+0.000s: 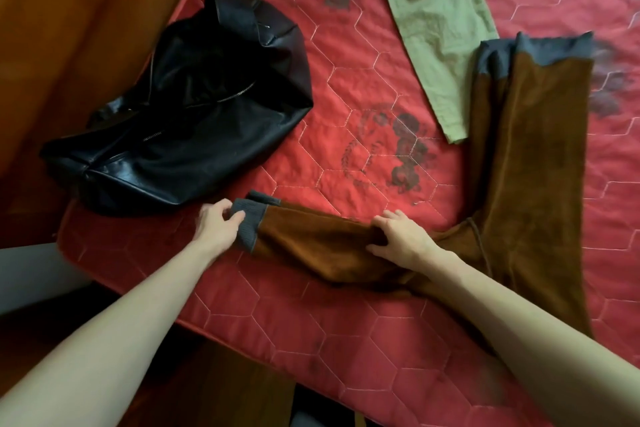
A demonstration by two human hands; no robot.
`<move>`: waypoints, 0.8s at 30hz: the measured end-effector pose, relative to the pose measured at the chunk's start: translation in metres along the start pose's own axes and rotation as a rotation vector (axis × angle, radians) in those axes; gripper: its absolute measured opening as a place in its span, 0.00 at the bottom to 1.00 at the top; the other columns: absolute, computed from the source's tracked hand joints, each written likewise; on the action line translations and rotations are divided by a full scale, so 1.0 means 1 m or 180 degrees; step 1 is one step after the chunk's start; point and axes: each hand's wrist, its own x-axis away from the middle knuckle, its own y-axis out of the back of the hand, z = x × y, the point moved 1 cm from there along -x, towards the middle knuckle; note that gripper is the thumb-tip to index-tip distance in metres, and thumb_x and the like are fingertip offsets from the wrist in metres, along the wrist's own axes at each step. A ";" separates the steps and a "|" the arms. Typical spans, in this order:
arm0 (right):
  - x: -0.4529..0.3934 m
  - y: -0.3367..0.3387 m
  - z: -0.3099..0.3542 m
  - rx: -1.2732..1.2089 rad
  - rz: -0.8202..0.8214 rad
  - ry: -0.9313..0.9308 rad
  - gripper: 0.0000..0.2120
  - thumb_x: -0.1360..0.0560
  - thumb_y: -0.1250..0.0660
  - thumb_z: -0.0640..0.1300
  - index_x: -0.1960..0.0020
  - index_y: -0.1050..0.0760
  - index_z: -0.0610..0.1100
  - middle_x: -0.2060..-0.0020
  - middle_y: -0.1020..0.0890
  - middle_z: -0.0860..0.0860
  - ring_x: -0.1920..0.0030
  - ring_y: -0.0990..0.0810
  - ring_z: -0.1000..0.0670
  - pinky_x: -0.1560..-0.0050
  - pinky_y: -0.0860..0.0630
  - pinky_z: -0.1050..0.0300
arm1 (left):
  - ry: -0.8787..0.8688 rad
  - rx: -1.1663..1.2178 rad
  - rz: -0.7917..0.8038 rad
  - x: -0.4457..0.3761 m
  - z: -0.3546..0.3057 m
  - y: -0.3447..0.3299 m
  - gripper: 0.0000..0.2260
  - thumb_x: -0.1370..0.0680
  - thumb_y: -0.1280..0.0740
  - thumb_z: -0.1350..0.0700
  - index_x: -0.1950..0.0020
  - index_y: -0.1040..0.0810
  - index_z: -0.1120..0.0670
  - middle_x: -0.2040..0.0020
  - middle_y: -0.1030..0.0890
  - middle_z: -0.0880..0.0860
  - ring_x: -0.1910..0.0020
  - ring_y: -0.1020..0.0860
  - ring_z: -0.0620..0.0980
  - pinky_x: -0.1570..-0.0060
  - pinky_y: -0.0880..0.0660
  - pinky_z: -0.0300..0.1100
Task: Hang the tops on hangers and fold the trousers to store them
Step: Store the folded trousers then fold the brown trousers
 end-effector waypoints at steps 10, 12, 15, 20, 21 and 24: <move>0.010 0.015 -0.026 0.0210 -0.0314 0.0198 0.19 0.18 0.34 0.59 0.43 0.32 0.44 0.47 0.19 0.48 0.44 0.21 0.41 0.50 0.27 0.47 | -0.0611 0.0405 -0.0657 0.010 -0.023 -0.020 0.08 0.13 0.43 0.55 0.47 0.33 0.59 0.51 0.21 0.66 0.50 0.22 0.67 0.52 0.30 0.55; 0.008 0.021 -0.024 0.0128 -0.0992 0.0173 0.17 0.18 0.33 0.57 0.45 0.30 0.43 0.49 0.21 0.47 0.47 0.23 0.41 0.50 0.29 0.46 | -0.0775 0.0411 -0.1284 0.014 -0.024 -0.013 0.08 0.13 0.43 0.54 0.46 0.33 0.59 0.55 0.21 0.65 0.54 0.22 0.69 0.57 0.32 0.53; 0.012 0.023 -0.021 -0.0070 -0.1656 -0.0083 0.16 0.21 0.27 0.51 0.42 0.26 0.43 0.46 0.23 0.46 0.46 0.25 0.42 0.49 0.27 0.46 | -0.0649 0.0063 -0.1518 0.016 -0.021 -0.008 0.10 0.13 0.44 0.52 0.43 0.33 0.59 0.58 0.19 0.66 0.57 0.21 0.71 0.60 0.31 0.55; 0.039 0.000 -0.039 0.0392 -0.2128 0.0520 0.08 0.17 0.34 0.45 0.50 0.25 0.41 0.55 0.24 0.45 0.57 0.23 0.41 0.55 0.22 0.44 | -0.0403 -0.0039 -0.1408 0.017 -0.027 -0.019 0.10 0.14 0.41 0.50 0.42 0.32 0.57 0.53 0.18 0.68 0.53 0.20 0.70 0.58 0.31 0.54; 0.047 -0.009 -0.045 0.0600 -0.2071 0.0773 0.09 0.16 0.37 0.47 0.48 0.23 0.42 0.54 0.23 0.46 0.56 0.22 0.42 0.56 0.22 0.45 | -0.0403 0.0050 -0.1371 0.018 -0.029 -0.021 0.10 0.14 0.39 0.50 0.41 0.32 0.57 0.52 0.18 0.68 0.53 0.20 0.70 0.57 0.30 0.54; 0.065 -0.047 -0.064 0.1195 -0.1528 0.0822 0.24 0.19 0.35 0.56 0.26 0.25 0.48 0.31 0.21 0.47 0.34 0.20 0.43 0.38 0.23 0.46 | -0.0341 0.0332 -0.1009 0.021 -0.035 -0.025 0.17 0.19 0.29 0.51 0.37 0.31 0.56 0.45 0.18 0.64 0.47 0.20 0.66 0.50 0.26 0.54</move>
